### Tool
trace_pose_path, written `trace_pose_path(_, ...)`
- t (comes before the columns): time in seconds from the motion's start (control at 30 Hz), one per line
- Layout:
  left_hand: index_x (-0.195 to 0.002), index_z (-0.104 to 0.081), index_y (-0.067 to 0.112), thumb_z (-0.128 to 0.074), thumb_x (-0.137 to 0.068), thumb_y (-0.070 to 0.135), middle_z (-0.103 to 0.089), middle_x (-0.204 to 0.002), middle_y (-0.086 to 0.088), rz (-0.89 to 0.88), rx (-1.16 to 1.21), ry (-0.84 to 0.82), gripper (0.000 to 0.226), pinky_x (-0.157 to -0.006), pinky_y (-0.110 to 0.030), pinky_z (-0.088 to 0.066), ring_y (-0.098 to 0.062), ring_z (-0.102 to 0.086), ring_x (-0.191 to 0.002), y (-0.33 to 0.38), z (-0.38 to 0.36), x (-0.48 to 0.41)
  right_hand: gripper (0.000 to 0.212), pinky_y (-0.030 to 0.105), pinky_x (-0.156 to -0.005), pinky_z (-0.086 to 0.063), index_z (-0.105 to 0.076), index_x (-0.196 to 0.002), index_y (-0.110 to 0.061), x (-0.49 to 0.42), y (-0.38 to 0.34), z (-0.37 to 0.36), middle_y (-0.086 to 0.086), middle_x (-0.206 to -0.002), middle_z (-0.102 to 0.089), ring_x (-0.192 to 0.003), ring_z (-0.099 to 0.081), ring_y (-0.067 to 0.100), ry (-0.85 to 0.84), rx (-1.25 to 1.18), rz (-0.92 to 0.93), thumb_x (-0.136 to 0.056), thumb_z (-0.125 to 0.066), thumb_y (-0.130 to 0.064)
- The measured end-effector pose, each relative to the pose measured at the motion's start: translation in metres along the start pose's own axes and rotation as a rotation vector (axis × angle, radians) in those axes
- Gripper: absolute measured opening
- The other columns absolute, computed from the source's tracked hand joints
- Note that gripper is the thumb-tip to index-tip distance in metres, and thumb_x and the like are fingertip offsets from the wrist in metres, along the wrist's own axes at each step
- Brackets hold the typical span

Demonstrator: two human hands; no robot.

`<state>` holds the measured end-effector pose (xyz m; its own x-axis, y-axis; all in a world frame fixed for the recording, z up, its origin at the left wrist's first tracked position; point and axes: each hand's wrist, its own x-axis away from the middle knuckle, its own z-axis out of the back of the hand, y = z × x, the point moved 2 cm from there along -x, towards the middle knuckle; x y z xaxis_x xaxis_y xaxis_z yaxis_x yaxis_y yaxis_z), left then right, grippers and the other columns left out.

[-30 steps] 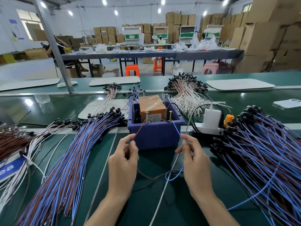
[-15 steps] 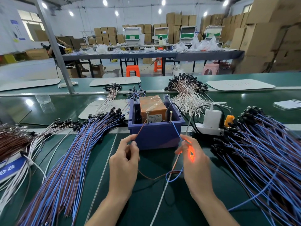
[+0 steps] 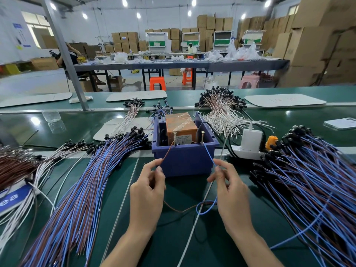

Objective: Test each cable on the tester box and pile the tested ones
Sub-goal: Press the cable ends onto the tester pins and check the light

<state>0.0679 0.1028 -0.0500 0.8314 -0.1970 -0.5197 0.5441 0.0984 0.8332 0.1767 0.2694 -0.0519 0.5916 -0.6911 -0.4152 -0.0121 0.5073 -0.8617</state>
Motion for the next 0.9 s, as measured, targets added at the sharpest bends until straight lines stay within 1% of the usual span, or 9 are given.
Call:
trace_pose_path(0.13, -0.111, -0.062, 0.044, -0.051, -0.099, 0.033, -0.054, -0.062, -0.006, 0.004, -0.009, 0.000, 0.020, -0.046, -0.029, -0.038, -0.010, -0.041, -0.050, -0.0035, -0.0006, -0.0005, 0.021, 0.022, -0.048, -0.035, -0.058, -0.120, -0.039, 0.0007, -0.0006, 0.0002, -0.016, -0.083, -0.069, -0.045, -0.047, 0.007, -0.005, -0.013, -0.004, -0.105, -0.044, -0.034)
trace_pose_path(0.27, -0.111, -0.061, 0.046, -0.051, -0.100, 0.032, -0.054, -0.062, -0.004, -0.003, -0.014, -0.003, 0.021, -0.045, -0.022, -0.036, -0.006, -0.040, -0.049, -0.0043, -0.0001, -0.0006, 0.021, 0.022, -0.049, -0.036, -0.057, -0.120, -0.040, 0.0008, -0.0007, 0.0002, -0.017, -0.083, -0.069, -0.045, -0.048, 0.006, -0.008, -0.005, -0.004, -0.105, -0.044, -0.033)
trace_pose_path(0.53, -0.112, -0.062, 0.044, -0.051, -0.101, 0.029, -0.054, -0.061, -0.003, 0.001, -0.015, -0.010, 0.021, -0.045, -0.019, -0.036, -0.005, -0.041, -0.048, -0.0039, -0.0006, -0.0008, 0.023, 0.022, -0.050, -0.035, -0.059, -0.122, -0.036, 0.0009, -0.0009, 0.0004, -0.017, -0.083, -0.069, -0.046, -0.049, 0.008, -0.008, 0.015, 0.000, -0.105, -0.045, -0.033)
trace_pose_path(0.67, -0.112, -0.062, 0.043, -0.051, -0.101, 0.028, -0.054, -0.061, -0.003, 0.003, -0.015, -0.013, 0.022, -0.045, -0.018, -0.036, -0.005, -0.041, -0.048, -0.0036, -0.0005, -0.0006, 0.022, 0.017, -0.048, -0.034, -0.058, -0.122, -0.037, 0.0012, -0.0015, 0.0005, -0.019, -0.083, -0.069, -0.046, -0.050, 0.007, -0.014, 0.022, 0.001, -0.105, -0.045, -0.033)
trace_pose_path(0.77, -0.112, -0.062, 0.043, -0.052, -0.102, 0.026, -0.055, -0.061, -0.002, -0.001, -0.013, -0.013, 0.023, -0.045, -0.017, -0.036, -0.004, -0.042, -0.048, -0.0033, 0.0000, 0.0001, 0.023, 0.017, -0.047, -0.034, -0.058, -0.122, -0.038, 0.0012, -0.0012, 0.0002, -0.018, -0.083, -0.069, -0.045, -0.049, 0.007, -0.014, 0.020, 0.000, -0.105, -0.045, -0.033)
trace_pose_path(0.83, -0.112, -0.062, 0.043, -0.052, -0.102, 0.024, -0.055, -0.061, -0.003, -0.001, -0.016, -0.013, 0.024, -0.045, -0.019, -0.036, -0.005, -0.042, -0.049, -0.0033, -0.0001, 0.0002, 0.023, 0.018, -0.046, -0.034, -0.058, -0.122, -0.039, 0.0011, -0.0011, 0.0001, -0.018, -0.084, -0.070, -0.045, -0.049, 0.007, -0.014, 0.020, 0.003, -0.105, -0.044, -0.034)
trace_pose_path(0.9, -0.112, -0.062, 0.043, -0.052, -0.102, 0.026, -0.054, -0.062, -0.005, 0.001, -0.013, -0.011, 0.022, -0.044, -0.021, -0.036, -0.006, -0.041, -0.049, -0.0032, -0.0002, 0.0001, 0.022, 0.019, -0.047, -0.035, -0.057, -0.122, -0.040, 0.0013, -0.0012, 0.0001, -0.018, -0.084, -0.070, -0.045, -0.049, 0.007, -0.012, 0.021, 0.005, -0.105, -0.044, -0.034)
